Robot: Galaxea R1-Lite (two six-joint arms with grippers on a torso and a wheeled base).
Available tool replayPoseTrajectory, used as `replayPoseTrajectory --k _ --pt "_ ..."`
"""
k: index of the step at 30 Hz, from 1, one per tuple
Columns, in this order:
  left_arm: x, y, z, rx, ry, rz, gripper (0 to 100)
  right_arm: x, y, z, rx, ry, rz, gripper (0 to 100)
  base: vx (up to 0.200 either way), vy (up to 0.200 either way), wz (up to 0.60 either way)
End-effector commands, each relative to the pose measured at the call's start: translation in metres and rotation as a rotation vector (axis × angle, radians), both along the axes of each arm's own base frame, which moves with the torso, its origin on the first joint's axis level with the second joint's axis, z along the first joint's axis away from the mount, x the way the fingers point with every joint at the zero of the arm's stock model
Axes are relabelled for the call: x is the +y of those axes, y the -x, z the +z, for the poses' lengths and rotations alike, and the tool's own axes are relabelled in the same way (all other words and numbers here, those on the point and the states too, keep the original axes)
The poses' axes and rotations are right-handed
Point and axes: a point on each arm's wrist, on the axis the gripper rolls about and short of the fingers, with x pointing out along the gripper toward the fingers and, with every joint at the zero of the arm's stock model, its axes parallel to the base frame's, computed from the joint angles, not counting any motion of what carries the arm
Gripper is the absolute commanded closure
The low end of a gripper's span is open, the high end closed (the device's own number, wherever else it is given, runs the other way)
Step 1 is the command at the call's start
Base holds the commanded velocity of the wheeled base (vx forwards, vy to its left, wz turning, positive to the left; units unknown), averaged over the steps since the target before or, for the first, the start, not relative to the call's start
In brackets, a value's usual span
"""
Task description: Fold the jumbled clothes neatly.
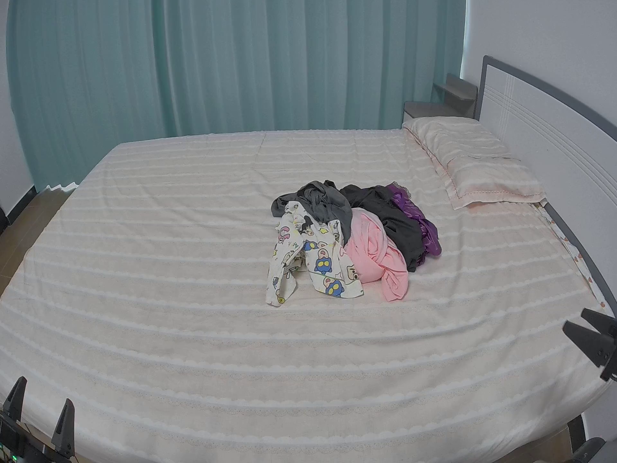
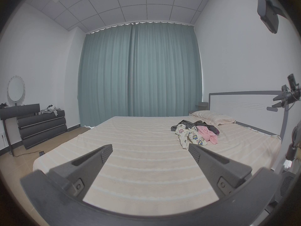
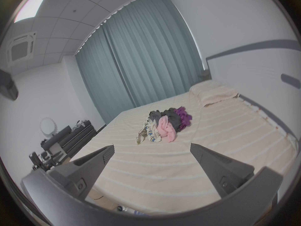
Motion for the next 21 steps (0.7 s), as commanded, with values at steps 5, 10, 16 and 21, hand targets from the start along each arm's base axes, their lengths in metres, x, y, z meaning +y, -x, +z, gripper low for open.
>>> replayPoseTrajectory --k 5,10,16,21 --pt "0.000 0.000 -0.005 0.000 0.001 0.000 0 0.142 -0.261 -0.093 0.464 -0.172 0.072 0 0.000 0.000 0.00" --pt "0.000 0.000 -0.005 0.000 0.001 0.000 0 0.174 -0.304 -0.123 0.463 -0.150 0.049 0 0.000 0.000 0.00" --pt "0.000 0.000 -0.005 0.000 0.001 0.000 0 0.201 -0.337 -0.146 0.503 -0.156 0.027 0 0.000 0.000 0.00" --pt "0.000 0.000 -0.005 0.000 0.001 0.000 0 0.211 -0.354 -0.164 0.524 -0.143 -0.012 0 0.000 0.000 0.00"
